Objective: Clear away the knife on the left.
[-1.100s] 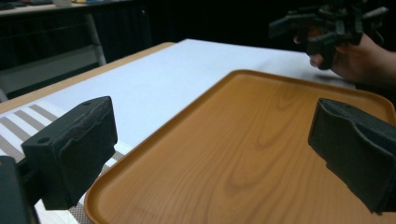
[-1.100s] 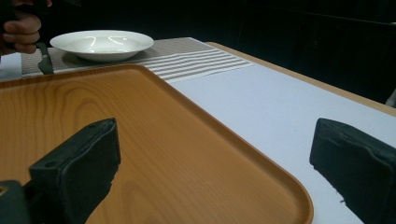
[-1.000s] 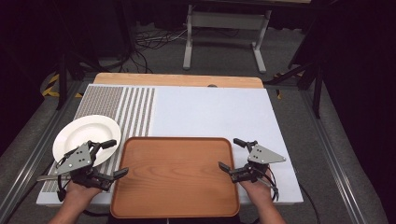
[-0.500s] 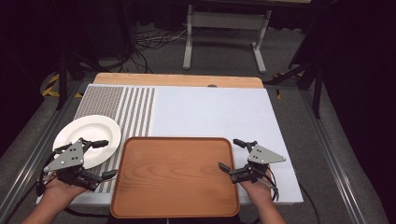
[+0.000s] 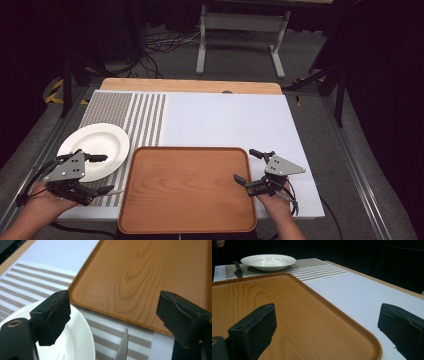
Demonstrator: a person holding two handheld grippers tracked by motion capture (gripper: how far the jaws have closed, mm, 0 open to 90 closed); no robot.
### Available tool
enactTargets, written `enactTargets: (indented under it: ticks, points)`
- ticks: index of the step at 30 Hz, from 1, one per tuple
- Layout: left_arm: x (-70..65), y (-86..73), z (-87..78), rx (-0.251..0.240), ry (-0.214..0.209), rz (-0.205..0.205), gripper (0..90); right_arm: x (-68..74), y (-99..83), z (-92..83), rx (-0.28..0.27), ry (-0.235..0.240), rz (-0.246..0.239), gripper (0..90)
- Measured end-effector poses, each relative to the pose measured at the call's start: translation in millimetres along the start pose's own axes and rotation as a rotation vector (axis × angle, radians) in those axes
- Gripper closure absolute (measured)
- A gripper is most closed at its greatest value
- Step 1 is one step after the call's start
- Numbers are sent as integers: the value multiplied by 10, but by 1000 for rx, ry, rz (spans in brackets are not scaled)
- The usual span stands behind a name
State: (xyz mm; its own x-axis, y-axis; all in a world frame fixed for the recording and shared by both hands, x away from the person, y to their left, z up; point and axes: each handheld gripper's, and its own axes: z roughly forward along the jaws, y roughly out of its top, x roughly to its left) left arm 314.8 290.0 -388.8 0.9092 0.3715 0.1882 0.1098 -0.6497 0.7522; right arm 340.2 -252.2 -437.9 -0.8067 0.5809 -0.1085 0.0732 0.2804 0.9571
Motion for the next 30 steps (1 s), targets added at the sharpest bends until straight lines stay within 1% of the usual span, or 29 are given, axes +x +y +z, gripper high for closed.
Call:
enactTargets:
  ticks: [6,8,10,12,13,14,20,21,22,23,24,26,27,28,30]
  points:
    - [24,-22,-40,78,-14,27,141,3,1,3,4,3,-2,25]
    - [28,-32,-50,101,-26,36,154,3,0,3,3,3,-1,25]
    - [35,-45,-55,136,-32,44,173,4,1,3,4,4,-2,25]
    - [45,-63,-56,158,-41,41,182,5,1,2,6,3,-3,25]
    - [56,-80,-57,173,-56,35,183,5,1,3,6,3,-3,25]
    - [57,-93,-59,184,-56,37,187,6,1,4,6,4,-3,25]
    - [41,-156,-77,241,-91,61,215,5,0,6,8,4,-3,25]
    - [40,-163,-80,248,-91,64,215,5,0,6,8,4,-3,25]
    - [38,-182,-84,268,-96,72,215,7,-1,11,6,6,-6,24]
    - [38,-182,-84,268,-96,72,215,7,-1,11,6,6,-6,24]
    - [38,-195,-89,284,-101,77,215,8,-1,12,6,7,-6,24]
    - [38,-213,-90,302,-104,87,228,11,-2,14,10,7,-4,25]
    - [39,-228,-100,320,-101,98,241,11,-2,16,10,7,-4,25]
    - [45,-242,-102,327,-104,95,266,12,-2,17,10,9,-5,25]
    - [59,-263,-107,336,-117,87,260,15,-1,17,10,11,-7,24]
